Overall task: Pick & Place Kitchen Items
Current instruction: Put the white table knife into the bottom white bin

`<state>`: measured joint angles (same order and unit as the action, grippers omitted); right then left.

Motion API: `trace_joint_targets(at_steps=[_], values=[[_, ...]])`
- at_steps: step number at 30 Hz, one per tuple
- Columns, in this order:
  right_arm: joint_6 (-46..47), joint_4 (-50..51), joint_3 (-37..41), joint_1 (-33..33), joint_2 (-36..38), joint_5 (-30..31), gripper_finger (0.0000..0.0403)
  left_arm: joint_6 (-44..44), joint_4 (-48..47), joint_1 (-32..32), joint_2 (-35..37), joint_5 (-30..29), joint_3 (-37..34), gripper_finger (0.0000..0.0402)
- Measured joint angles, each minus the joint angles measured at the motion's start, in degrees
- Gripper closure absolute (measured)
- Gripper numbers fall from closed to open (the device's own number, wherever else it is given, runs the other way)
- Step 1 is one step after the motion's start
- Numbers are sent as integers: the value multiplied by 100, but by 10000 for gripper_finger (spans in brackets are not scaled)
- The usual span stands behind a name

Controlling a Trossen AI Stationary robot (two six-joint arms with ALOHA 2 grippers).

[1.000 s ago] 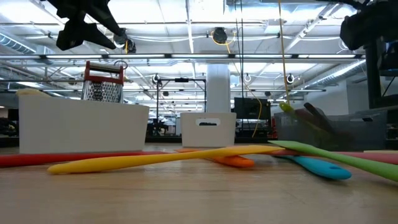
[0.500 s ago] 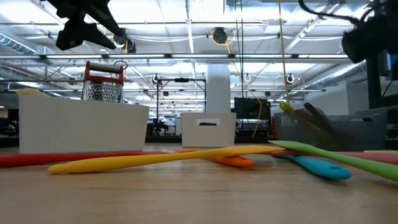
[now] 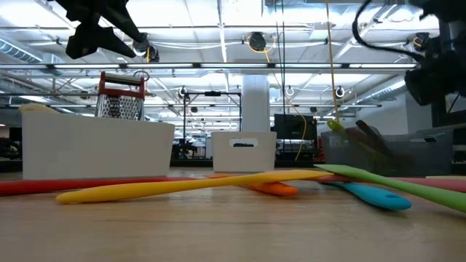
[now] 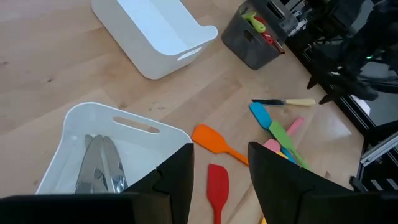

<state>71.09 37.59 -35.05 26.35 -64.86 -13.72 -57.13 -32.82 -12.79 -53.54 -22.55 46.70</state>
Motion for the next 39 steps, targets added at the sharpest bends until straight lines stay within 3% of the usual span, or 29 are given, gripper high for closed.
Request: trace_joint_targets(at_steps=[11, 19, 25, 35, 39], values=[[-420, -543, 105, -2, -941, -6, 145, -6, 0, -1, -2, -4, 2, 249], [-626, 60, 99, 2, -1924, 119, 159, -39, 2, -1, -2, -4, 2, 249], [-787, 266, 49, 57, -2278, 248, 202, -46, 0, 0, -2, -6, 4, 249], [-487, 449, 49, 74, -2264, 403, 328, -19, -4, 0, -2, -4, 4, 249], [-338, 441, 74, 74, -2097, 351, 333, -12, -7, 0, -2, -5, 4, 249]])
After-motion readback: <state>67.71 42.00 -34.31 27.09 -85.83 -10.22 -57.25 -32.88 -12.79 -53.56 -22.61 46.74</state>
